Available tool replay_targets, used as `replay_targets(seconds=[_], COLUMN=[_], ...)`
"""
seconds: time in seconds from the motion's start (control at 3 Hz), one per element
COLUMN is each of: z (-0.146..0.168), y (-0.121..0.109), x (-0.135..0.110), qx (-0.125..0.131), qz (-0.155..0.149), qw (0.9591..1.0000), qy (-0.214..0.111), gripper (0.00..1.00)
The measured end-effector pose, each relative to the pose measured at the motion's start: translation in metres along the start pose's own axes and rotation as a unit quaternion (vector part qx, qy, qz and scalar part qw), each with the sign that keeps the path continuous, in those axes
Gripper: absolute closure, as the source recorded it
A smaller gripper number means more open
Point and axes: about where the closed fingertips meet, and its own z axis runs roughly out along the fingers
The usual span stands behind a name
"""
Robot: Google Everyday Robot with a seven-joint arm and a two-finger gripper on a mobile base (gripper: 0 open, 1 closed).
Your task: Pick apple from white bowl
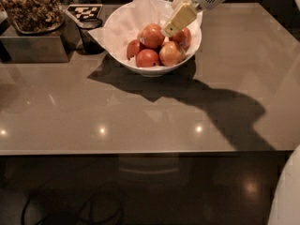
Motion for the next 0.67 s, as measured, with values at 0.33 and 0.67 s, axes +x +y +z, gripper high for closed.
replay_targets(seconds=[0.33,0.67], z=[0.0,0.013], y=[0.0,0.001], x=[0.0,0.001], qx=[0.0,-0.011], qz=[0.0,0.0], qw=[1.0,0.9999], qy=[0.0,0.006], gripper=[0.17,0.09])
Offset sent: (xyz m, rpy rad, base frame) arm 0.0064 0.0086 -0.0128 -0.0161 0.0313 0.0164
